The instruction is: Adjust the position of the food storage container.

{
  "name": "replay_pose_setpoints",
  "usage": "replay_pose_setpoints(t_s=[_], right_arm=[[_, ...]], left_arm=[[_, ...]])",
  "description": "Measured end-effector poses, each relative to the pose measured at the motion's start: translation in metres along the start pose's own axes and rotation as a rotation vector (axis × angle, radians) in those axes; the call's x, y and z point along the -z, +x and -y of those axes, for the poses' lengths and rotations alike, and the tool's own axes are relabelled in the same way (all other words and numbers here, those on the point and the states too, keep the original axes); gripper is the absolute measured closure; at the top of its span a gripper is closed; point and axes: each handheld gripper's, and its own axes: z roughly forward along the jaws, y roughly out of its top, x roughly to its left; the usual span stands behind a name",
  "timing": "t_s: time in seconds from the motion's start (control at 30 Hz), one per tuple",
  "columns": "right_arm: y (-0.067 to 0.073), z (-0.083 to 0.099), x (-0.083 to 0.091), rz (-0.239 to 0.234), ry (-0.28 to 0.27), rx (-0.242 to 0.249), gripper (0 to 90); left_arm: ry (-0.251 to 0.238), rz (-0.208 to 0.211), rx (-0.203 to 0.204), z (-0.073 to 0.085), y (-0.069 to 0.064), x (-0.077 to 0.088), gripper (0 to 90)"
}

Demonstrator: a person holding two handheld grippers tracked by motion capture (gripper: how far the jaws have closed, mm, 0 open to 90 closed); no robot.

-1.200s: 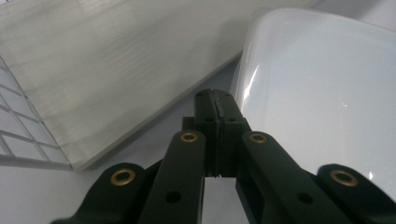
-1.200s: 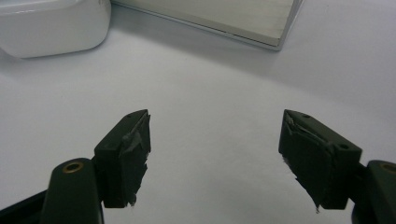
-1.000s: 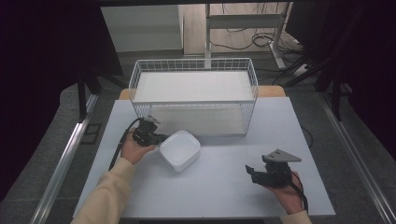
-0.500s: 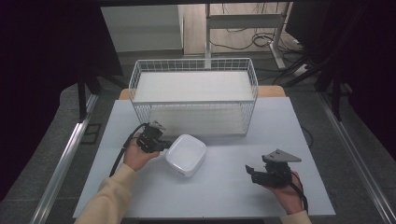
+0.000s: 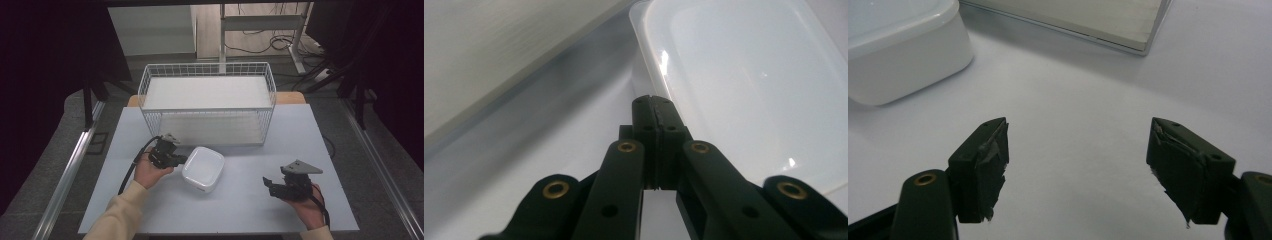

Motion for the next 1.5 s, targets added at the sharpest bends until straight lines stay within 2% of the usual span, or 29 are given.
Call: replay_pose_setpoints(t_s=[0.17,0.3,0.6,0.77,0.8,1.17,1.4,1.5], right_arm=[[0.000,0.000,0.000,-0.001,-0.003,0.004,24.4],[0.000,0.000,0.000,-0.001,-0.001,0.005,24.4],[0.002,0.000,-0.001,-0.003,0.001,0.008,24.4],[0.002,0.000,-0.002,-0.003,0.004,0.009,24.4],[0.002,0.000,-0.002,-0.003,0.004,0.009,24.4],[0.001,0.000,-0.001,-0.001,0.002,0.008,24.4],[0.000,0.000,0.000,-0.003,-0.003,-0.002,24.5],[0.000,-0.001,0.002,-0.006,-0.008,0.000,24.5]], left_arm=[[0.007,0.018,0.008,0.004,-0.006,0.000,90.0],[-0.009,0.058,0.027,0.008,-0.012,0.001,90.0],[-0.020,0.088,0.033,0.016,-0.027,0.003,90.0],[-0.027,0.110,0.021,0.017,-0.036,0.002,90.0],[-0.024,0.110,0.016,0.017,-0.040,0.001,90.0],[-0.033,0.121,0.029,0.019,-0.045,0.002,90.0],[-0.043,0.132,0.022,0.020,-0.048,0.003,90.0],[-0.080,0.091,0.042,0.021,-0.046,0.009,90.0]])
